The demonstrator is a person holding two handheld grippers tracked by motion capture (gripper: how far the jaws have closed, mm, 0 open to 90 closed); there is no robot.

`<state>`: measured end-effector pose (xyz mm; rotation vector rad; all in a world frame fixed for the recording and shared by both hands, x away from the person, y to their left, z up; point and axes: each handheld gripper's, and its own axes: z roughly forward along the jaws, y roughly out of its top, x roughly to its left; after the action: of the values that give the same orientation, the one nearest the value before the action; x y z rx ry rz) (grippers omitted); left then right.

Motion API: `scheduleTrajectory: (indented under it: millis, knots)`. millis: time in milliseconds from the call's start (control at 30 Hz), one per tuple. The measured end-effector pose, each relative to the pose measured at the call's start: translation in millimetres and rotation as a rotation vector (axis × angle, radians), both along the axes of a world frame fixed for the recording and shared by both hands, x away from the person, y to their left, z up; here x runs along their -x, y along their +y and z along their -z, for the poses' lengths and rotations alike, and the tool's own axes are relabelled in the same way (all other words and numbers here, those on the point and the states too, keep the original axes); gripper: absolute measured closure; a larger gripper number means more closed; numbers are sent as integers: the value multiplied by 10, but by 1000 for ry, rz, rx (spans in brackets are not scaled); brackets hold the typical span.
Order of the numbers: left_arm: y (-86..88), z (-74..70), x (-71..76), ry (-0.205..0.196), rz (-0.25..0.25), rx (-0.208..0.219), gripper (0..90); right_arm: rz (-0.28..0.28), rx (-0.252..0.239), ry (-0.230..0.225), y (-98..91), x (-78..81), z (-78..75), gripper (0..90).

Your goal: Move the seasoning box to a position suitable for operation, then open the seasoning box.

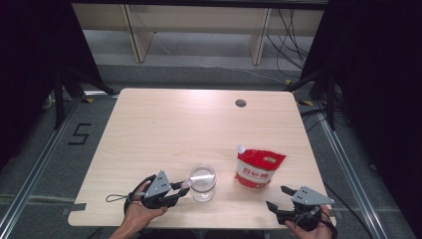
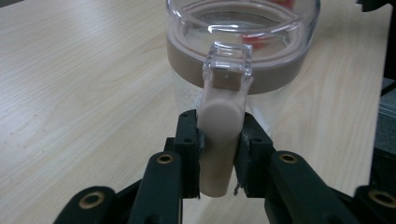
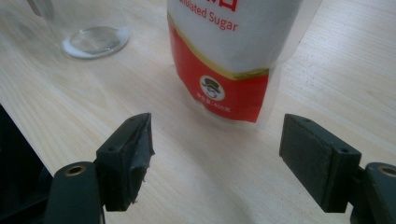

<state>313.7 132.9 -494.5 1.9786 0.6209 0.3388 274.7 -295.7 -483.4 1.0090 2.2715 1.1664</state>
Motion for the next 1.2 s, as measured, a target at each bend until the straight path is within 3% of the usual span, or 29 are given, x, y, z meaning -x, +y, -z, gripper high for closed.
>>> scheduleTrajectory:
  millis: [67, 133, 233, 267, 300, 333, 367, 400, 433, 467, 500, 533, 633, 667, 733, 767, 800, 833, 1000, 1033, 1100, 1167, 1200]
  knots:
    - [-7, 8, 11, 6, 19, 12, 730, 7, 4, -1, 11, 8, 2, 265]
    - [1, 4, 2, -12, 45, -3, 729, 16, -15, 27, 36, 27, 6, 265]
    - [7, 11, -2, 4, 44, 10, 727, 11, -6, 21, 27, 21, 2, 265]
    - [18, 10, -13, -13, 48, 1, 726, 25, -17, 40, 34, 34, 0, 265]
    - [30, 13, -14, -21, 42, -12, 725, 10, -2, 7, 18, 7, 5, 265]
    - [32, 16, -14, -33, 24, -10, 708, 10, 0, 7, 18, 6, 6, 265]
    - [32, 16, -14, -33, 24, -10, 648, 10, 0, 7, 18, 6, 6, 265]
    - [50, 6, -17, -6, 0, 5, 572, 9, 1, 15, 27, 8, 5, 265]
    - [64, -8, -13, 3, 11, 13, 530, -5, -2, 1, 29, -6, 11, 265]
    - [79, -25, 1, -13, 17, 10, 488, 3, 8, -4, 34, 3, 4, 265]
    - [85, -39, 29, -5, 4, 11, 447, 11, -1, 9, 50, 20, 2, 265]
    - [94, -61, 53, 1, -1, 9, 408, -7, 6, -4, 48, 4, 4, 265]
    - [125, -128, 105, 41, -36, 27, 330, -2, -13, 24, 68, 23, 7, 265]
    - [130, -143, 110, 45, -40, 37, 310, -10, 0, 3, 62, 11, 11, 277]
    - [140, -183, 126, 56, -55, 46, 302, -28, 23, -15, 57, 3, 7, 296]
    - [147, -208, 117, 44, -44, 40, 300, -25, 13, 2, 67, 11, 6, 296]
    - [140, -226, 123, 54, -53, 54, 295, -34, 21, -13, 69, 8, 7, 297]
    - [128, -245, 140, 72, -71, 75, 293, -45, 7, 4, 81, 9, 12, 300]
    - [122, -311, 150, 45, -54, 76, 329, -60, 13, -25, 121, 12, 25, 301]
    - [131, -328, 159, 46, -57, 68, 337, -53, 6, -11, 134, 24, 18, 297]
    - [132, -344, 183, 64, -69, 89, 386, -49, -7, -9, 160, 32, 7, 291]
    - [138, -353, 178, 53, -57, 91, 461, -57, -4, -26, 190, 39, 0, 288]
    - [152, -379, 185, 47, -87, 104, 501, -44, -23, 13, 229, 73, -5, 289]
